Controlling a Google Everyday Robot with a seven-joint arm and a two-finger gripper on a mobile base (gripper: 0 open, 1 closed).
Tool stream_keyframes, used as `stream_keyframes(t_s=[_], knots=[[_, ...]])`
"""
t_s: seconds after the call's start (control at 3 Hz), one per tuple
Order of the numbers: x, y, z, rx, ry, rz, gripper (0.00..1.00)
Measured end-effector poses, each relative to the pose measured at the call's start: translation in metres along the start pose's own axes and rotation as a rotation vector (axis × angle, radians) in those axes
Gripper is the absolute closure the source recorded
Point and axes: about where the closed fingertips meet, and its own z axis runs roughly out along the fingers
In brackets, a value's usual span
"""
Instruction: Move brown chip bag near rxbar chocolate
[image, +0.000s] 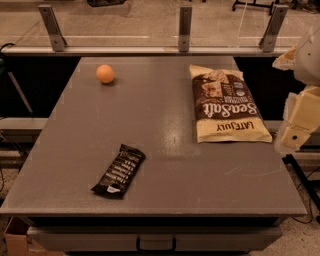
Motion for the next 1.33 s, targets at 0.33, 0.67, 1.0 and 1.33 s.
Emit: stream_keyframes(t_s=[0.33,0.67,1.0,1.33], knots=[[0.0,0.0,0.0,0.0,0.0,0.0,0.0],[0.006,-0.02,0.011,0.018,-0.024,0.015,0.0],[0.018,-0.069,0.039,0.048,-0.088,0.071,0.0],[0.021,-0.116,0.081,0.032,-0.161,0.135,0.0]])
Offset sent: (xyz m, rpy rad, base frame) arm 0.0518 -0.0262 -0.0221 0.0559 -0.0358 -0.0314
